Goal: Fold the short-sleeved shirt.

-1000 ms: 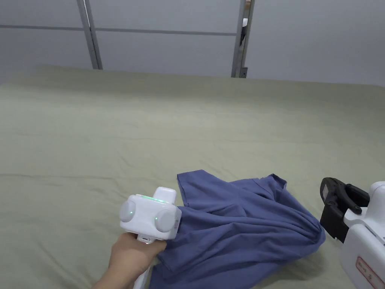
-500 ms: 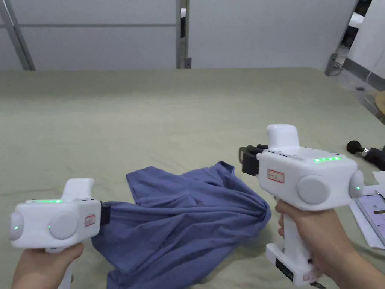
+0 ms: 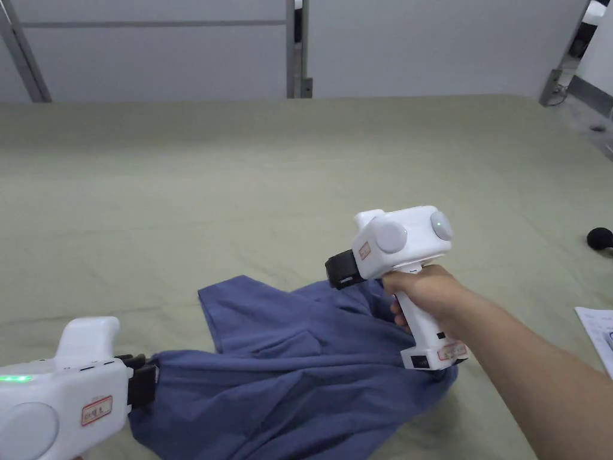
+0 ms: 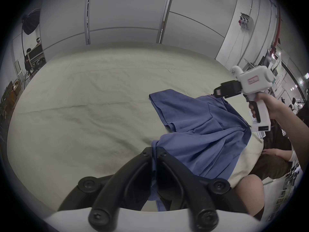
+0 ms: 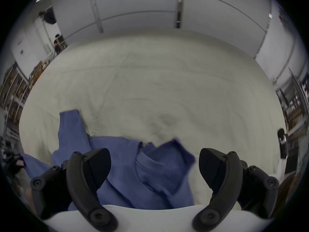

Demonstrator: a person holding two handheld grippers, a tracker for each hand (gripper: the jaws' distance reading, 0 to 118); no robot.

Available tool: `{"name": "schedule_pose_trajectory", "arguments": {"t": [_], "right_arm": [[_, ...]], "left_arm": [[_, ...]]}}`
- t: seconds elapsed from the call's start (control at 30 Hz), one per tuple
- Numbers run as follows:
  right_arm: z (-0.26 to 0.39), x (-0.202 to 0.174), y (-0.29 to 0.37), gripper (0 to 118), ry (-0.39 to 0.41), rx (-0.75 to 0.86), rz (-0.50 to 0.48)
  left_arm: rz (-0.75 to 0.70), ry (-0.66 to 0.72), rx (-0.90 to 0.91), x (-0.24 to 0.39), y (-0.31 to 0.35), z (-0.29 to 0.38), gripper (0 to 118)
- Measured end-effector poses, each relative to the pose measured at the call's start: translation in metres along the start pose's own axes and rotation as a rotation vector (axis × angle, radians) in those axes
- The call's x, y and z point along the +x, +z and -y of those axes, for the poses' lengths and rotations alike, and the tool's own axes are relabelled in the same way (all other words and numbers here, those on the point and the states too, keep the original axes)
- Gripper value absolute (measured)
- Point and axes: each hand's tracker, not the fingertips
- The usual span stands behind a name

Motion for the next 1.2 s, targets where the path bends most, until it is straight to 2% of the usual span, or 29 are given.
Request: {"name": "schedule_pose_trajectory", "arguments": {"t": [0.1, 0.13, 0.17, 0.2, 0.23, 0.3, 0.33, 0.37, 0.43, 0.5, 0.57, 0.67, 0.77, 0.83, 0.97, 1.0, 1.07, 1.13, 1.2], "right_arm": [[-0.008, -0.003, -0.036, 109, 0.048, -0.087, 0.021], [-0.009, -0.004, -0.043, 105, 0.051, -0.110, 0.034], [-0.008, -0.003, -0.049, 92, 0.036, -0.113, 0.024], [-0.007, 0.006, -0.067, 87, 0.014, -0.145, -0.019], [-0.006, 0.010, -0.072, 87, 0.003, -0.165, -0.047], [-0.015, 0.016, -0.072, 86, 0.016, -0.141, -0.021], [-0.003, -0.002, -0.054, 81, 0.021, -0.104, 0.009], [-0.005, 0.000, -0.050, 65, 0.008, -0.100, 0.010], [-0.007, 0.011, -0.044, 15, -0.074, -0.059, 0.012], [-0.005, 0.022, -0.047, 14, -0.102, -0.075, -0.040], [-0.001, 0.022, -0.045, 14, -0.065, -0.054, 0.001], [0.009, 0.017, -0.031, 14, -0.132, -0.003, -0.018], [0.012, 0.017, -0.007, 14, -0.159, 0.076, -0.008], [0.014, 0.021, 0.022, 14, -0.206, 0.156, -0.039], [0.021, 0.029, 0.094, 14, -0.247, 0.319, -0.036], [0.014, 0.043, 0.101, 14, -0.270, 0.359, -0.031], [0.020, 0.049, 0.143, 14, -0.286, 0.438, -0.051], [0.024, 0.049, 0.185, 14, -0.243, 0.494, -0.026], [0.036, 0.047, 0.229, 14, -0.238, 0.592, -0.013]], "left_arm": [[-0.009, -0.037, -0.004, -0.002, -0.007, -0.005, 3], [-0.010, -0.037, -0.004, -0.001, -0.008, -0.006, 3], [-0.007, -0.034, -0.005, -0.002, -0.008, -0.006, 3], [0.004, -0.027, -0.006, -0.002, -0.009, -0.006, 3], [0.010, -0.017, -0.008, -0.008, -0.013, -0.008, 3], [0.012, -0.006, -0.013, -0.010, -0.016, -0.009, 3], [0.009, -0.004, -0.017, -0.010, -0.016, -0.009, 3], [0.010, -0.003, -0.016, -0.014, -0.020, -0.011, 3], [0.008, 0.001, -0.018, -0.015, -0.020, -0.012, 3], [0.013, 0.011, -0.016, -0.016, -0.021, -0.013, 3], [0.011, 0.013, -0.010, -0.015, -0.018, -0.014, 3], [0.013, 0.025, 0.005, -0.015, -0.015, -0.016, 3], [0.015, 0.064, 0.021, -0.017, -0.008, -0.019, 3], [0.012, 0.094, 0.071, -0.017, 0.003, -0.022, 3], [-0.026, 0.134, 0.175, -0.018, 0.033, -0.035, 3], [-0.035, 0.147, 0.212, -0.019, 0.045, -0.040, 3], [-0.040, 0.166, 0.275, -0.023, 0.069, -0.047, 3], [-0.050, 0.185, 0.346, -0.027, 0.099, -0.054, 3], [-0.053, 0.212, 0.425, -0.032, 0.131, -0.059, 3]]}}
